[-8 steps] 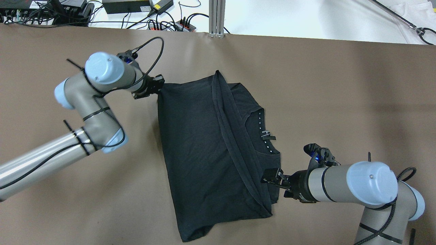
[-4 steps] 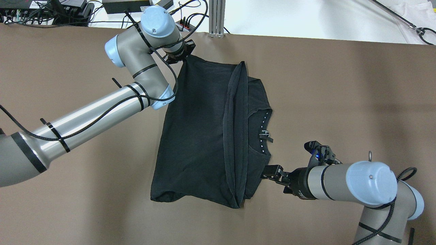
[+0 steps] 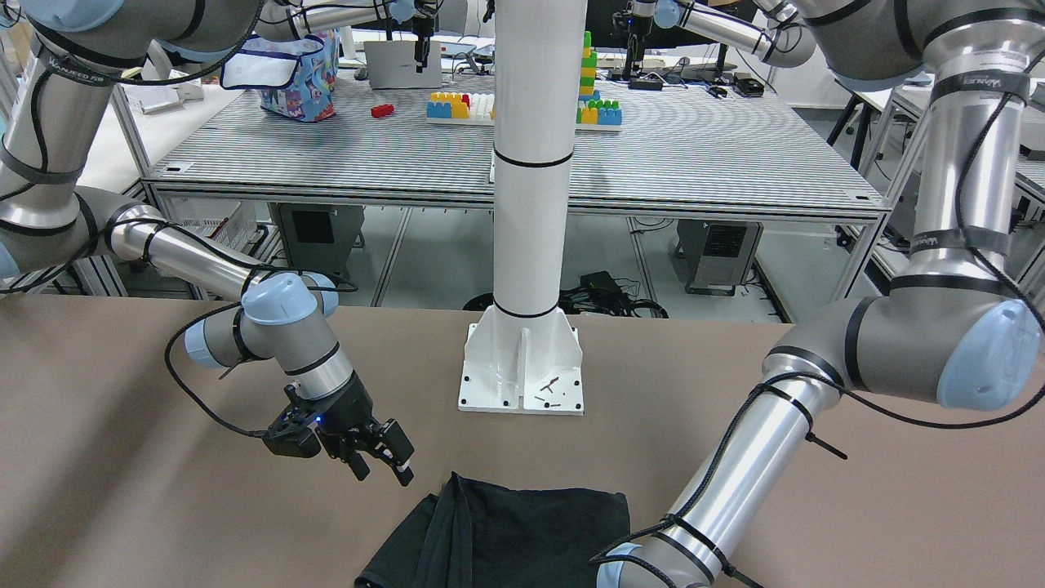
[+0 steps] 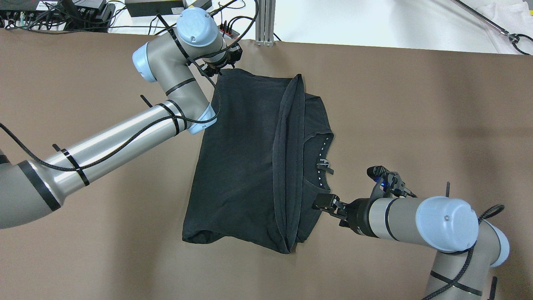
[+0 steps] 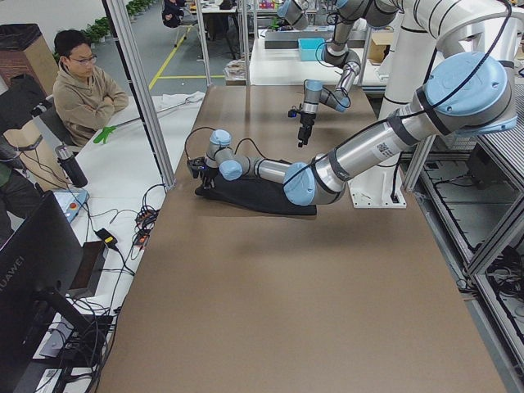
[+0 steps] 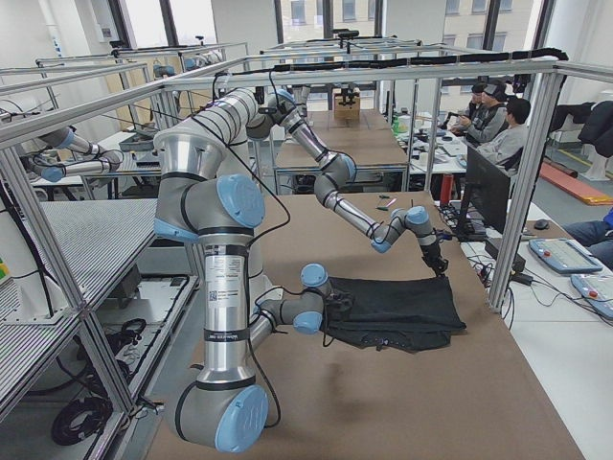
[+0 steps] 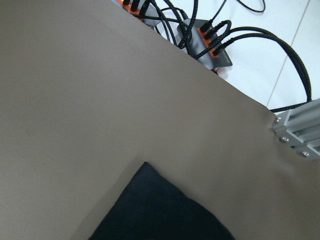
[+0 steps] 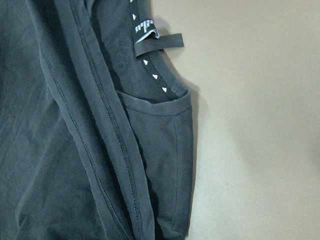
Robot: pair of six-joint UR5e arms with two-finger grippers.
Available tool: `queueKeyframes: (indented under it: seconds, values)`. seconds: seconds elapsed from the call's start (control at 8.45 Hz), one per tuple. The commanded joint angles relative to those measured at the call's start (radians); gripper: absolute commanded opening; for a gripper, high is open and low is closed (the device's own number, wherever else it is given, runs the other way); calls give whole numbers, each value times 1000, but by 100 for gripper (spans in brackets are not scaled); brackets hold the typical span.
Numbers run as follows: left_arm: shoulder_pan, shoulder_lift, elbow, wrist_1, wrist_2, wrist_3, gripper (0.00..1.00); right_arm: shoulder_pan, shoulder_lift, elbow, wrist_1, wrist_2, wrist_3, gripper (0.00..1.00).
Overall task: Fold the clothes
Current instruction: 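Lift the shirt side with the left gripper and fold it over toward the right gripper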
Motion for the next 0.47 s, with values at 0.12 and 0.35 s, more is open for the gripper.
queueKeyframes:
  seconds: [0.12,0.35]
  values:
    - [1,188,-227,-1,8,104,100,-41,145,-20,-195,-83,-116,92]
    - [3,188,-228,-2,3,103,100,-85,345,-28,-552,-138,-452,62]
